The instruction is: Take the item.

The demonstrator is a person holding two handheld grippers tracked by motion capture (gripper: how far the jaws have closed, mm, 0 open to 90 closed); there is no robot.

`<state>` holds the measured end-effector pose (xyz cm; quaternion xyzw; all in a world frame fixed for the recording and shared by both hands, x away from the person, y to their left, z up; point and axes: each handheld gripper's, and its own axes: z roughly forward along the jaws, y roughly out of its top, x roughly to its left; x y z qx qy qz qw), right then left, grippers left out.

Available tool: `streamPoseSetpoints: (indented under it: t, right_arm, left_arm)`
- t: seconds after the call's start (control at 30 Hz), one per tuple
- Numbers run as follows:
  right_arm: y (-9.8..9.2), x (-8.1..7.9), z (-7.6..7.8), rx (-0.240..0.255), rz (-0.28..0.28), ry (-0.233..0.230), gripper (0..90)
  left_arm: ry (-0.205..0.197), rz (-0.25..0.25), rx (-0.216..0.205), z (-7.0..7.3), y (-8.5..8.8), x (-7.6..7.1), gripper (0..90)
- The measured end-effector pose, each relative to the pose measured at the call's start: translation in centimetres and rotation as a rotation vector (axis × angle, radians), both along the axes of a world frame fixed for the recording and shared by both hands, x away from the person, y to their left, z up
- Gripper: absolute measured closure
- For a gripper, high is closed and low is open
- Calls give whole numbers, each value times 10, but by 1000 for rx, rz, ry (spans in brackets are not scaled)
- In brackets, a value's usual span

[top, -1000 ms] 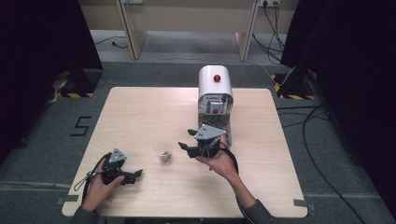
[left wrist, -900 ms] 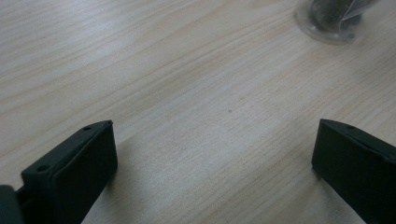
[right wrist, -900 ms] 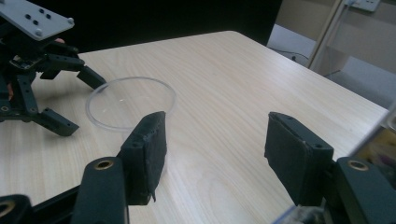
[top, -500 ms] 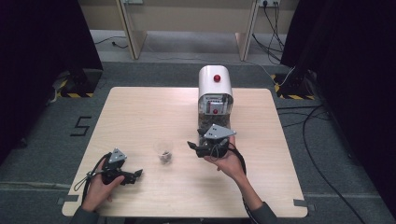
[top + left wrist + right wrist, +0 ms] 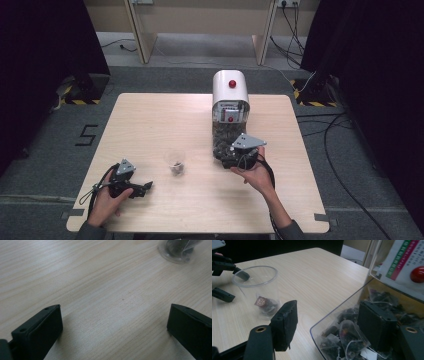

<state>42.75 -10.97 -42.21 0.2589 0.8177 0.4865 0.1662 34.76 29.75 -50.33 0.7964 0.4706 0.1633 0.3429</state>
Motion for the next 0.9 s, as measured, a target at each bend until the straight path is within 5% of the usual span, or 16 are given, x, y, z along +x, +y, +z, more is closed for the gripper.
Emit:
streamPoseSetpoints:
  t: [0.9]
  right_arm:
    - [-46, -3, -4, -28, -103, 22, 270]
  left_arm:
    - [0, 0, 0, 0, 0, 0, 0]
